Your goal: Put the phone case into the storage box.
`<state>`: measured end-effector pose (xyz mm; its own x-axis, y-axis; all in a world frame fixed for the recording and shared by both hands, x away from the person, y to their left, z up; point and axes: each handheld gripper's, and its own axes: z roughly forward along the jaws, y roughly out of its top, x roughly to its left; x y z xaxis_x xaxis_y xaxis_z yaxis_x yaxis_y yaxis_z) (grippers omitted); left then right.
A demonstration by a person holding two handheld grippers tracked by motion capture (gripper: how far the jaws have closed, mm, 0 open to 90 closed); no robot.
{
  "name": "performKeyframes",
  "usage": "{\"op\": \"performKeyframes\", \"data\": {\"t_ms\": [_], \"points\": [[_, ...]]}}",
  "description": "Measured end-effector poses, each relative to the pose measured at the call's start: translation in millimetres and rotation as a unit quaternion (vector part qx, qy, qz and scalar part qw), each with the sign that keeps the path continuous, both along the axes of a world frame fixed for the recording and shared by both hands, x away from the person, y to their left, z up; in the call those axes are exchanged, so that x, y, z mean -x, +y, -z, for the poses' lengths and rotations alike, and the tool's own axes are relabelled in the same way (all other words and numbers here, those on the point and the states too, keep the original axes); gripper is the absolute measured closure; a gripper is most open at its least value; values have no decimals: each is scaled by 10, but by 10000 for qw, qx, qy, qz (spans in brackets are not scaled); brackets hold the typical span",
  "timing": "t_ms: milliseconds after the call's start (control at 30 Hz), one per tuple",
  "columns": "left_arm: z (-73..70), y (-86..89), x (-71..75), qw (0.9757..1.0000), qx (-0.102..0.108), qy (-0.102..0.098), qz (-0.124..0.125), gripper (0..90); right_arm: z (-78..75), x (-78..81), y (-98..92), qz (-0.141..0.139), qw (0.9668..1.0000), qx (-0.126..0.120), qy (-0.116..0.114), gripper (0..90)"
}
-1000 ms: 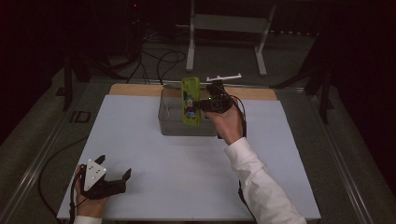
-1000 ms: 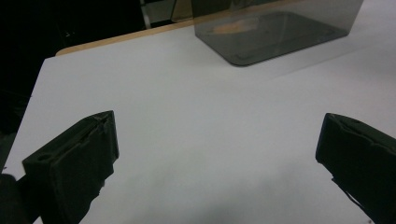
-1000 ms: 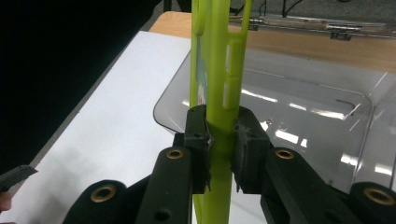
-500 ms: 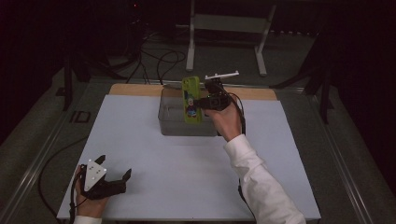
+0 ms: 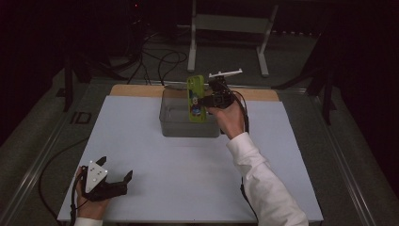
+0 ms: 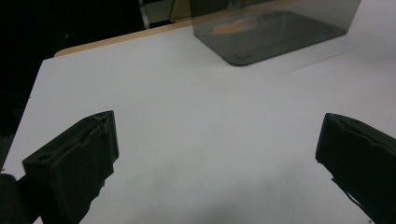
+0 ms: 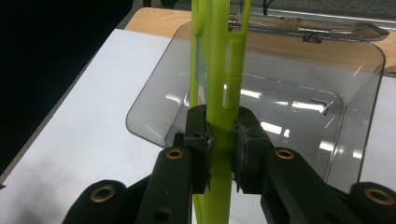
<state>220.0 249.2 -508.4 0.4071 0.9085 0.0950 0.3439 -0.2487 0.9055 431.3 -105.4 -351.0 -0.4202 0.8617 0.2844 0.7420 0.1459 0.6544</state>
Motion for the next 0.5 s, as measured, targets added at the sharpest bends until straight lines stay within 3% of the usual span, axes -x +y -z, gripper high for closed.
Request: {"op": "performKeyframes", "data": {"t_ms": [500], "points": [[1,-2,0,10000,1,4,16,0,-25,-106,-52,203,9996,172,47,783]]}}
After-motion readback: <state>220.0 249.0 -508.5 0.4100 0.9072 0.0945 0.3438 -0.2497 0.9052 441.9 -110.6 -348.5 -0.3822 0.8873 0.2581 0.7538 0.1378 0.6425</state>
